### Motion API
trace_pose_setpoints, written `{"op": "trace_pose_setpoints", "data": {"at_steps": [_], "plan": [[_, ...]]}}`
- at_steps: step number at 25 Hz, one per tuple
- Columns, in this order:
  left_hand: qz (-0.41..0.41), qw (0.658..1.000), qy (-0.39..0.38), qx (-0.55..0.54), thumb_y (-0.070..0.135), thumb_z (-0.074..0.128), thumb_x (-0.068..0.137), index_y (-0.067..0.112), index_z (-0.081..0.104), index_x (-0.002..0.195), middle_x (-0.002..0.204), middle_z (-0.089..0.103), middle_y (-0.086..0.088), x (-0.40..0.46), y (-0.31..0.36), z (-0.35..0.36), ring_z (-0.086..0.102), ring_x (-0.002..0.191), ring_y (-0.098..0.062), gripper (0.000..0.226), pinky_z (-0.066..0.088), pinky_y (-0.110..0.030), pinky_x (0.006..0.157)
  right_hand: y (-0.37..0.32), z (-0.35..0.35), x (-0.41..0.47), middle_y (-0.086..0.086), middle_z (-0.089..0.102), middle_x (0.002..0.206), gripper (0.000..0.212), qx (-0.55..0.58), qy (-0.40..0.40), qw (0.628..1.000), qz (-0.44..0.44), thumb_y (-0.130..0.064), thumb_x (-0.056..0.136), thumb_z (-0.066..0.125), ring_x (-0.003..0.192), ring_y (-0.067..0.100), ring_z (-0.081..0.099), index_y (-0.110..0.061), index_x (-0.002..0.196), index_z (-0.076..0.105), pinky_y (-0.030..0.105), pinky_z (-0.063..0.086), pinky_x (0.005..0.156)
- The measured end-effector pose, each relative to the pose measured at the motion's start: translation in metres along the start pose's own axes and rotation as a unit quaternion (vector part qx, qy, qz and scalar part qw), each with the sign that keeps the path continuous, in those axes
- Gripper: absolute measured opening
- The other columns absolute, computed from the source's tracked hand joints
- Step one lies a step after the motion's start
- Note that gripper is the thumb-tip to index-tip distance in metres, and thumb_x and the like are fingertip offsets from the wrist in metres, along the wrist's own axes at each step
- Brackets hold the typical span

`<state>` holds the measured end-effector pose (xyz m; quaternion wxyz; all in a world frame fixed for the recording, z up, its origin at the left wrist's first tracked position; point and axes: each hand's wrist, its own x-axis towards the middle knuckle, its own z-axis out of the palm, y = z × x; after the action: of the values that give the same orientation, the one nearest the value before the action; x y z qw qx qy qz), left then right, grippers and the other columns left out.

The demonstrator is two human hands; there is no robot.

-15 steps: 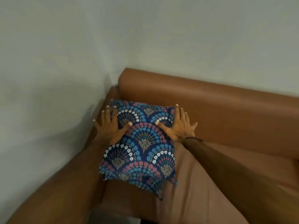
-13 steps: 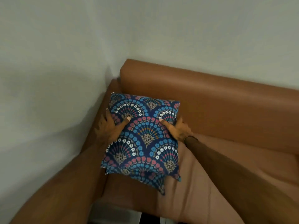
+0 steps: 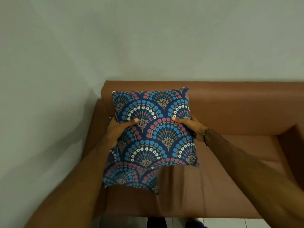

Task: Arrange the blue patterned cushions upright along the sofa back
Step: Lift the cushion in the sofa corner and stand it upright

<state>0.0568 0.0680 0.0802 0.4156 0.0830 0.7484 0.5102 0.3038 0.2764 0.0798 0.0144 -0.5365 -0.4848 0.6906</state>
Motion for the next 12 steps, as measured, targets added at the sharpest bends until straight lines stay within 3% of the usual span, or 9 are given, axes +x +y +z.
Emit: {"op": "trace_pose_setpoints", "data": {"at_steps": [2, 4, 6, 8, 10, 12], "plan": [[0.033, 0.998, -0.053, 0.008, 0.046, 0.098, 0.053, 0.028, 0.046, 0.151, 0.138, 0.065, 0.007, -0.002, 0.013, 0.052, 0.066, 0.121, -0.019, 0.112, 0.056, -0.049, 0.106, 0.001, -0.053, -0.007, -0.002, 0.069, 0.111, 0.071, 0.011, 0.032, 0.999, -0.009, -0.034, 0.081, 0.091, 0.091, 0.021, 0.073, -0.028, 0.132, 0.043, 0.037, 0.061, 0.063], [0.049, 0.995, -0.088, 0.016, 0.043, 0.099, 0.052, 0.031, 0.048, 0.146, 0.132, 0.066, 0.012, -0.004, 0.018, 0.114, 0.067, 0.115, -0.012, 0.108, 0.058, -0.046, 0.101, 0.009, -0.113, -0.016, -0.007, 0.069, 0.105, 0.069, 0.021, 0.061, 0.998, -0.017, -0.03, 0.081, 0.091, 0.081, 0.015, 0.074, -0.03, 0.131, 0.045, 0.028, 0.06, 0.047], [0.048, 0.992, -0.112, 0.022, 0.034, 0.101, 0.058, 0.03, 0.045, 0.15, 0.138, 0.065, 0.007, -0.005, 0.015, 0.176, 0.066, 0.12, -0.016, 0.108, 0.057, -0.048, 0.102, 0.024, -0.174, -0.018, -0.005, 0.072, 0.111, 0.065, 0.035, 0.088, 0.995, -0.021, -0.023, 0.081, 0.092, 0.075, 0.013, 0.076, -0.029, 0.13, 0.05, 0.023, 0.059, 0.045], [0.04, 0.99, -0.134, 0.032, 0.024, 0.101, 0.063, 0.029, 0.044, 0.151, 0.143, 0.064, 0.003, -0.006, 0.004, 0.247, 0.066, 0.125, -0.02, 0.105, 0.057, -0.051, 0.105, 0.045, -0.242, -0.014, 0.005, 0.07, 0.131, 0.073, 0.042, 0.114, 0.992, -0.027, -0.015, 0.08, 0.092, 0.097, 0.025, 0.076, -0.022, 0.141, 0.052, 0.036, 0.064, 0.07], [0.034, 0.988, -0.142, 0.043, 0.018, 0.099, 0.066, 0.027, 0.042, 0.151, 0.145, 0.063, 0.001, -0.01, -0.012, 0.32, 0.065, 0.128, -0.022, 0.103, 0.055, -0.054, 0.108, 0.068, -0.309, -0.006, 0.01, 0.065, 0.143, 0.08, 0.043, 0.129, 0.99, -0.026, -0.008, 0.079, 0.092, 0.12, 0.035, 0.069, -0.015, 0.147, 0.05, 0.049, 0.059, 0.093], [0.031, 0.988, -0.14, 0.053, 0.015, 0.098, 0.068, 0.028, 0.04, 0.152, 0.145, 0.061, 0.003, -0.015, -0.033, 0.396, 0.063, 0.129, -0.021, 0.103, 0.053, -0.053, 0.11, 0.091, -0.377, 0.004, 0.011, 0.065, 0.146, 0.076, 0.033, 0.139, 0.99, -0.018, -0.005, 0.077, 0.093, 0.122, 0.032, 0.069, -0.013, 0.141, 0.054, 0.05, 0.06, 0.095]]}}
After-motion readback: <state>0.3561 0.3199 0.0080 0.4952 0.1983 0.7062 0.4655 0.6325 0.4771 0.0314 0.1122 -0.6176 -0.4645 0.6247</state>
